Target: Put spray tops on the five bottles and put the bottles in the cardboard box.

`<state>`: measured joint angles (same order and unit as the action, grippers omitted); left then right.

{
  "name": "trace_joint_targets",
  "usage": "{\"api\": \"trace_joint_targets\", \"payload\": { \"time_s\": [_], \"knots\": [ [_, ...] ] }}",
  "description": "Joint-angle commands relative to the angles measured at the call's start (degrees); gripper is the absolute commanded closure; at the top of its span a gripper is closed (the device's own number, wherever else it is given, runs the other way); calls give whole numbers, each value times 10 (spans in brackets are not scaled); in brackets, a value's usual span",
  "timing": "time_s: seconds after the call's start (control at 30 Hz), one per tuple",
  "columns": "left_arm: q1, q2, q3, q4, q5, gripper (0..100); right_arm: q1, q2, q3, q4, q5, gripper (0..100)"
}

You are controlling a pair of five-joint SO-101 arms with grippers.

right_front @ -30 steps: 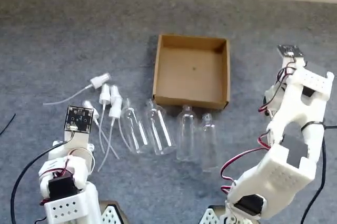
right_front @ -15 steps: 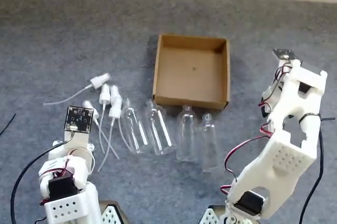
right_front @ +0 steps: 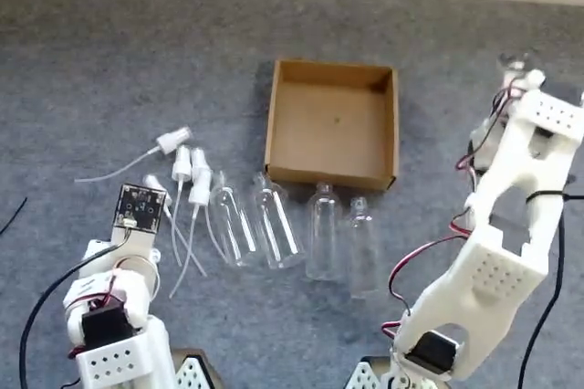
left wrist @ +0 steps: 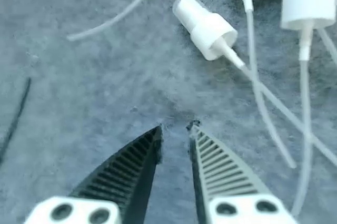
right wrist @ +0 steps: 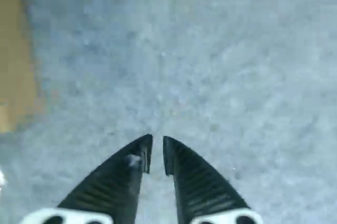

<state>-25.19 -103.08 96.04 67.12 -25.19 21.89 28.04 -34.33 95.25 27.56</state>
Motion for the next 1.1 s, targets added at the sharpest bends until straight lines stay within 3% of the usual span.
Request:
{"api": "trace_joint_targets", "payload": {
  "time_s": [0.0, 0.13, 0.27, 0.53, 0.67, 0.87, 1.07],
  "knots": [
    [-12, 4, -26, -15, -13, 909, -36, -10, -142, 58, -14, 995],
    [3, 4, -22, 12, -13, 909, -41, -6, -185, 56, -14, 974],
    [1, 3, 11, 1, -16, 909, -15, -35, -143, 60, 1, 842],
    [2, 4, 11, 0, -16, 909, 38, -289, 288, 57, 283, 800],
    [2, 4, 11, 1, -16, 909, 39, -458, 493, 56, 356, 800],
    [2, 4, 11, 2, -16, 909, 18, -634, 720, 44, 378, 783],
    [2, 4, 11, 3, -16, 909, 32, -632, 814, -73, 325, 756]
  ]
}}
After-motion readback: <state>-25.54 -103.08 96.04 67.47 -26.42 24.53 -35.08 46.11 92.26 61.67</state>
